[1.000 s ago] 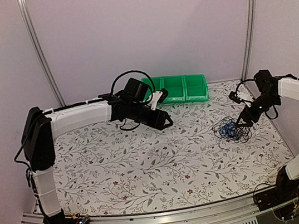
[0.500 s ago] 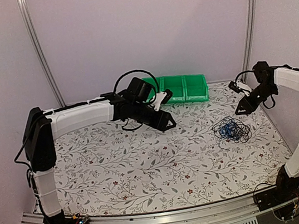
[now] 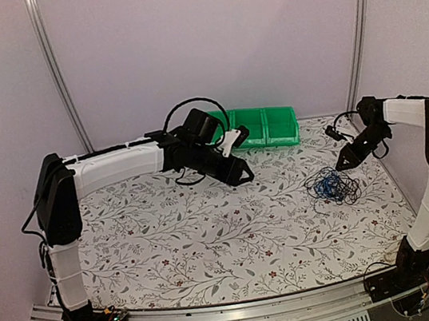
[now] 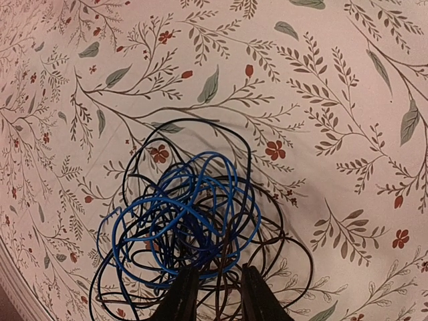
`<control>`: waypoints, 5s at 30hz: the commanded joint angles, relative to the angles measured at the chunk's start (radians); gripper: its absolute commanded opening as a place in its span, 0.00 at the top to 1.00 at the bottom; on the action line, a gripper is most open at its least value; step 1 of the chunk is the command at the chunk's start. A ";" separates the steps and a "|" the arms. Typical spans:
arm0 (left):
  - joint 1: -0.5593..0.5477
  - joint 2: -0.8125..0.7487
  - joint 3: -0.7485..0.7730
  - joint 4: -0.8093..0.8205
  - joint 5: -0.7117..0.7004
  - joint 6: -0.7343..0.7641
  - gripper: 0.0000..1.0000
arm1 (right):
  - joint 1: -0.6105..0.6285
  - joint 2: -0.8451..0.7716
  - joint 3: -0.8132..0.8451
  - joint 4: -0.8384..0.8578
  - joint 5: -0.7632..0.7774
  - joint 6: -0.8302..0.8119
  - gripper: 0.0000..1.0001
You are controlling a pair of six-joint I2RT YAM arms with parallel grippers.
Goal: Untangle the cables
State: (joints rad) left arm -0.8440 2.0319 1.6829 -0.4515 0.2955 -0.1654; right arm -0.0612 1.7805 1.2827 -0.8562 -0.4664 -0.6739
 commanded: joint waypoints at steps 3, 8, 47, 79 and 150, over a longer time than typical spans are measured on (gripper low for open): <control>-0.007 0.027 0.029 -0.004 0.009 0.008 0.44 | -0.002 0.017 0.019 -0.024 -0.025 0.011 0.80; -0.007 0.028 0.035 -0.007 0.008 0.009 0.44 | -0.002 0.016 0.006 -0.020 -0.011 0.015 0.79; -0.038 -0.002 0.231 0.357 -0.043 0.071 0.39 | 0.253 -0.257 0.419 -0.432 -0.208 -0.038 1.00; -0.136 0.118 0.392 0.425 0.021 0.260 0.66 | 0.307 -0.132 0.693 -0.481 -0.379 -0.003 1.00; -0.214 -0.303 0.627 0.420 -0.734 0.619 1.00 | 0.222 0.085 -0.208 0.445 -0.284 0.379 1.00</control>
State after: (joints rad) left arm -1.0416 1.7317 2.2719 -0.0910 -0.3531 0.3916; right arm 0.1810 1.9068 1.0996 -0.4191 -0.8291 -0.3038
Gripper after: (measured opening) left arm 0.016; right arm 0.025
